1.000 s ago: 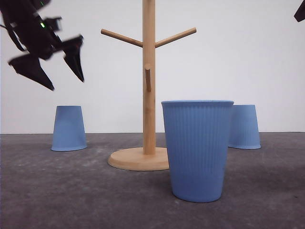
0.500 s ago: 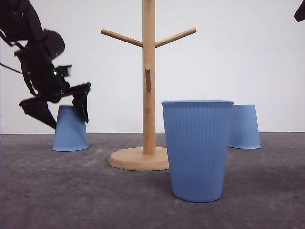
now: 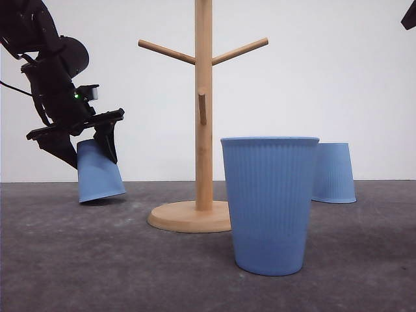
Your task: Place three cups
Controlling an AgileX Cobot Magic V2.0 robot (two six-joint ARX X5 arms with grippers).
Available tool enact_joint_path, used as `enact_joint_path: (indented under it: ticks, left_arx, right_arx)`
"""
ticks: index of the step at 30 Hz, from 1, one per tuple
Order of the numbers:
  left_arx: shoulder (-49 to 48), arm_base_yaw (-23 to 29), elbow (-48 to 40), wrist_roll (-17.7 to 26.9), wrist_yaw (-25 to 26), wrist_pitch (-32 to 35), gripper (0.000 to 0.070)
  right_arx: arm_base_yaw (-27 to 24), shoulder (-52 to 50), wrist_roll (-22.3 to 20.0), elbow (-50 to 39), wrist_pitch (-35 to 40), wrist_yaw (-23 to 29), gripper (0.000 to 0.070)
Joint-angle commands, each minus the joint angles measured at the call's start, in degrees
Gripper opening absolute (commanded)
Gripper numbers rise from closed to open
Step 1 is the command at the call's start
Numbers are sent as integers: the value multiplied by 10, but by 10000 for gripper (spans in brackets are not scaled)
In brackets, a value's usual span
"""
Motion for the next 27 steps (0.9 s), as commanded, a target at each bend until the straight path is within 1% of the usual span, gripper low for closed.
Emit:
enact_joint_path:
  ticks: [1, 5, 10, 14, 18, 21, 24, 27]
  left_arx:
    - [-9, -1, 7, 6, 4, -8, 309]
    - [-37, -1, 7, 15, 23, -34, 309]
    - [-82, 0, 7, 14, 58, -81, 309]
    - [-122, 4, 7, 14, 75, -113, 309]
    - [-163, 18, 7, 12, 125, -142, 308]
    - [-189, 34, 2, 1, 172, -162, 308]
    - [-222, 47, -25, -10, 212, -159, 308]
    - [-264, 57, -67, -26, 222, -135, 308]
  right_arx:
    - [2, 2, 2, 9, 5, 2, 456]
    - [2, 2, 2, 9, 5, 2, 456]
    - [2, 2, 2, 9, 5, 2, 456]
    - [2, 2, 2, 9, 5, 2, 456]
    - [2, 2, 2, 9, 5, 2, 456]
    - [2, 2, 2, 9, 5, 2, 456]
    - [2, 2, 2, 9, 5, 2, 456]
    - [2, 2, 2, 9, 5, 1, 456]
